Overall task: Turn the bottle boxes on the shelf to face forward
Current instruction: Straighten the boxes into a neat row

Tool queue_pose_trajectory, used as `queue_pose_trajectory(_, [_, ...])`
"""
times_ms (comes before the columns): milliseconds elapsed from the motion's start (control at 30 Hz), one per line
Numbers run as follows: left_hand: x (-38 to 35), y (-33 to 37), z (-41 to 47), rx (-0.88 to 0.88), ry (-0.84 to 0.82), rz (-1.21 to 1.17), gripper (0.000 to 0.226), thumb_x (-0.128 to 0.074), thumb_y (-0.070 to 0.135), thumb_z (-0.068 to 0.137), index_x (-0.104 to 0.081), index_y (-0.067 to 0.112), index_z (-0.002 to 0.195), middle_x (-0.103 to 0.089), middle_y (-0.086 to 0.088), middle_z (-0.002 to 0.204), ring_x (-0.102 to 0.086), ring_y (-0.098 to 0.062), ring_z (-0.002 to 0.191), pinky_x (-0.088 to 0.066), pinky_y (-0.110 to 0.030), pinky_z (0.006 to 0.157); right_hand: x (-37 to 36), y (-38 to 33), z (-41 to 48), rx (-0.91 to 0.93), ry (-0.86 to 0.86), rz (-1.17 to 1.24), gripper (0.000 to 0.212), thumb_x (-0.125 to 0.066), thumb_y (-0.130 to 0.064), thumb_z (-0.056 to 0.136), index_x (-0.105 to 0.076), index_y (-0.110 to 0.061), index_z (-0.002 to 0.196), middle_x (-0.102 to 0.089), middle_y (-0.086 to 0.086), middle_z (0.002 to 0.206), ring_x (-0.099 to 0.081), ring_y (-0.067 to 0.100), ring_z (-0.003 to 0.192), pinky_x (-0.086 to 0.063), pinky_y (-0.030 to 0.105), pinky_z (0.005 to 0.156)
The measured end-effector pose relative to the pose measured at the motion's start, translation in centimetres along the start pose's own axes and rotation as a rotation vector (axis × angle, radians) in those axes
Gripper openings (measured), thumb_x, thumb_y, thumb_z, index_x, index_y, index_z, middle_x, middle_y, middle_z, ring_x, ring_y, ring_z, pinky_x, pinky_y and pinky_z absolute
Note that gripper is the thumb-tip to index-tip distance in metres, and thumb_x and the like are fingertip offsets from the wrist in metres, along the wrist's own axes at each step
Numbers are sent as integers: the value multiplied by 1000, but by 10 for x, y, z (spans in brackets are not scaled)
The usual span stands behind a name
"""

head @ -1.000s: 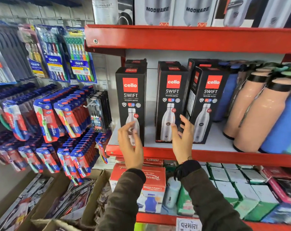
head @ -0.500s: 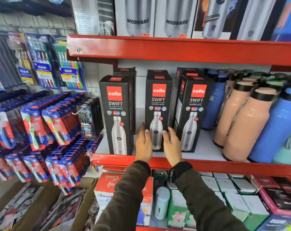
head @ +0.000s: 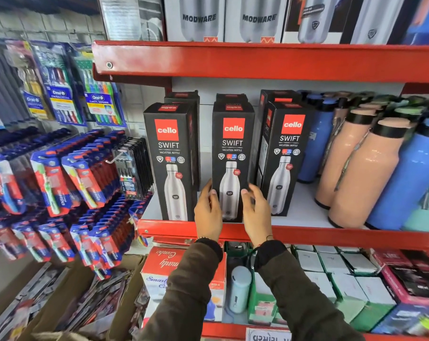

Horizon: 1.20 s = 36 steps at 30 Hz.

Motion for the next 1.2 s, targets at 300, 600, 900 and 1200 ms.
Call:
queue_pose_trajectory(300, [11,6,-16,11,-3,-13,43,-41,27,107,-48,15,148,-56,-3,149,-48,-4,131,-32,-15,104,5,-4,-14,11,-3,-67,38,-47,-34,103,-52,-18,137,-65,4,131,-58,9,114,-37,1,88])
queue_pose_trajectory(600, [14,9,-25,-12,19,43,44,-40,29,108,-47,16,149,-55,-2,149,-49,-14,138,-30,-10,101,6,-7,-21,17,-1,-62,38,-46,-34,103,-51,-19,138,-63,3,133,-58,14,122,-41,22,98])
queue_pose_trajectory(900, [13,38,-49,-217,229,-17,37,-46,23,105,-47,25,141,-48,3,136,-46,-17,128,-42,-45,110,54,-17,-14,81,176,26,33,-50,-28,103,-53,-20,134,-52,4,133,-54,20,118,-41,28,103])
queue_pose_trajectory(1200, [-72,93,-72,-483,-1,-45,39,-41,16,106,-47,23,145,-46,7,139,-43,-11,137,-37,-36,116,119,10,31,67,259,-59,42,-54,-23,101,-47,-12,141,-46,16,144,-39,26,136,-24,22,107])
Point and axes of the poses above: each hand's wrist, its own z-axis towards the middle knuckle, its own x-axis out of the back of the hand, y = z × x, the point moved 7 cm from there along z, towards the middle knuckle
